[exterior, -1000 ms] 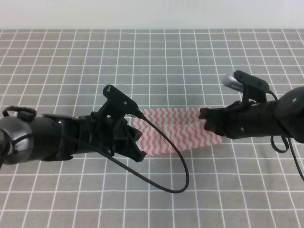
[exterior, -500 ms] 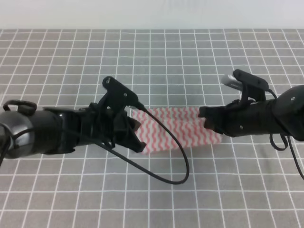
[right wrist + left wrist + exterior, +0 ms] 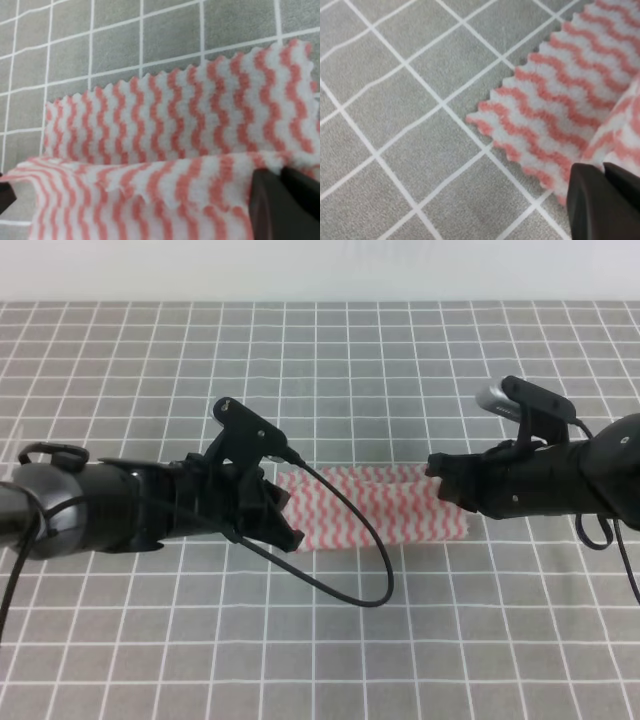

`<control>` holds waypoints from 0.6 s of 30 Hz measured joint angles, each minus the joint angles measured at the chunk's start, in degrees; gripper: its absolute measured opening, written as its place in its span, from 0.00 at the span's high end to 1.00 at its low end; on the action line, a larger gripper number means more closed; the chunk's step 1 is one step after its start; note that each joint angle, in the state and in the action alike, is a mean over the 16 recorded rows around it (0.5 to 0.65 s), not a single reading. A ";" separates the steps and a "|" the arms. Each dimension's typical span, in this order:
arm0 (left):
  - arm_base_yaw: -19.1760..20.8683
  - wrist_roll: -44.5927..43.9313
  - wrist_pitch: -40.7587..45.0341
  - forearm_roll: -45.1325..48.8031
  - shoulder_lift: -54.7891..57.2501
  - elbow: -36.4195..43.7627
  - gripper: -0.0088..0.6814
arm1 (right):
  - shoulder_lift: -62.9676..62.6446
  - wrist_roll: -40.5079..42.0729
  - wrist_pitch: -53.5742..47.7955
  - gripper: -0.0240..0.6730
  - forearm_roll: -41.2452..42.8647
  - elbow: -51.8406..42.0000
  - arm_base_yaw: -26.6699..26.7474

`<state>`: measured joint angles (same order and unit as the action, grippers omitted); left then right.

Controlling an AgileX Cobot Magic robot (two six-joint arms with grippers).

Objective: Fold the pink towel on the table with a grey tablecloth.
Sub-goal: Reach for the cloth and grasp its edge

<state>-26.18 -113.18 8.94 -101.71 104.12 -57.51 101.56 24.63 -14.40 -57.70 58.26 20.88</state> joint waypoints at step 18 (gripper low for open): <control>0.43 0.88 -0.97 0.44 0.59 -0.40 0.99 | 3.55 0.00 -1.21 0.99 -0.13 3.24 -0.39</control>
<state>-25.74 -112.30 7.96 -101.27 104.72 -57.91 105.11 24.63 -15.60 -57.83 61.50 20.49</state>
